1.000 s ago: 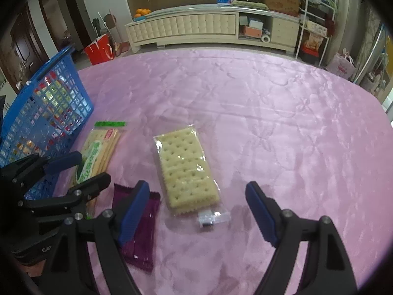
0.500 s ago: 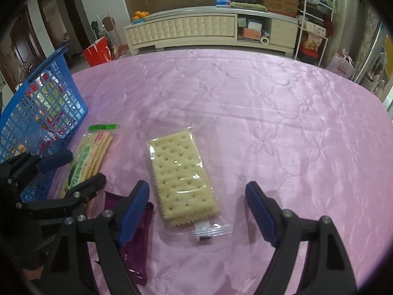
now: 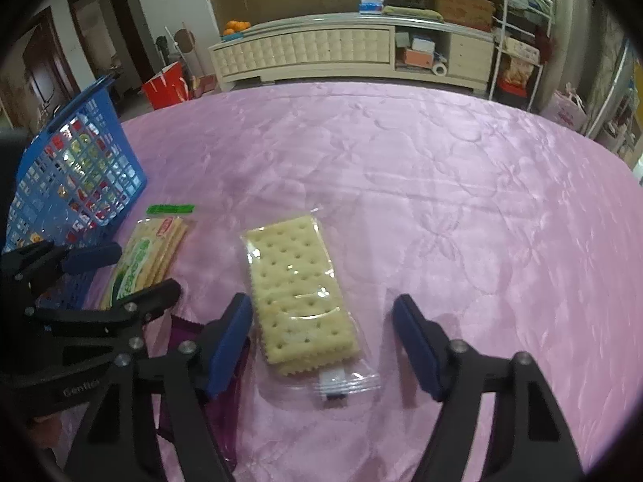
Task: Organize snacks
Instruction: 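Grasp the green-labelled cracker pack with the left gripper while the right grasps the plain cracker pack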
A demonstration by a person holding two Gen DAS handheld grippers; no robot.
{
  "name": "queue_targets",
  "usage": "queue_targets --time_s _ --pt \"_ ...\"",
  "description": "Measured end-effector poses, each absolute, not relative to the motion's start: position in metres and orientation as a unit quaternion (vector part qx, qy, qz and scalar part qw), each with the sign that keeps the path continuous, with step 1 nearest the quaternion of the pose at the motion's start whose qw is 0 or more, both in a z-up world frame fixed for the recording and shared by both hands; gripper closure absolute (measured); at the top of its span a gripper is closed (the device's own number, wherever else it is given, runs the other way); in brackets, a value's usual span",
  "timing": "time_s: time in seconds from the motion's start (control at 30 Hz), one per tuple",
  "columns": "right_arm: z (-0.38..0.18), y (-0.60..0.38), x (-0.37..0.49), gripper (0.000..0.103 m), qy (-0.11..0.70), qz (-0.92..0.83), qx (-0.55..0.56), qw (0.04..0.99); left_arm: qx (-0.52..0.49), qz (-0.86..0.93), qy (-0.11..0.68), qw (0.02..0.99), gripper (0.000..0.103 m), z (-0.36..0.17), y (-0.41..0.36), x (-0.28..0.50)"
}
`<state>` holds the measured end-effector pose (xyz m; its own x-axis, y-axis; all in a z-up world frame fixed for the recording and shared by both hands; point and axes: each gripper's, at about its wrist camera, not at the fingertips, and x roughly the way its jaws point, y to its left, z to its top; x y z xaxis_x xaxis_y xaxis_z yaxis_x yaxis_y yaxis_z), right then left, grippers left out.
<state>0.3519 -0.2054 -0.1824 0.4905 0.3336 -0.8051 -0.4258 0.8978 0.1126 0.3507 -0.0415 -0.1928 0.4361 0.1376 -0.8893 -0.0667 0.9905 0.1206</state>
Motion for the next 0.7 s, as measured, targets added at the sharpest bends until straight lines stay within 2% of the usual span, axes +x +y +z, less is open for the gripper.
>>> queue_targets --time_s 0.1,0.17,0.3,0.7 --pt "-0.182 -0.204 0.351 0.043 0.448 0.228 -0.057 0.862 0.023 0.065 0.531 0.845 0.037 -0.192 -0.040 0.355" --pt "-0.182 -0.203 0.350 0.044 0.446 0.231 -0.061 0.862 0.020 0.063 0.529 0.846 0.048 -0.190 -0.043 0.353" --pt "-0.182 -0.204 0.348 0.050 0.443 0.234 -0.062 0.863 0.037 0.056 0.527 0.847 0.053 -0.190 -0.050 0.345" --pt "-0.160 -0.233 0.326 0.050 0.451 0.208 -0.025 0.868 0.081 -0.006 0.512 0.855 0.058 -0.173 -0.091 0.316"
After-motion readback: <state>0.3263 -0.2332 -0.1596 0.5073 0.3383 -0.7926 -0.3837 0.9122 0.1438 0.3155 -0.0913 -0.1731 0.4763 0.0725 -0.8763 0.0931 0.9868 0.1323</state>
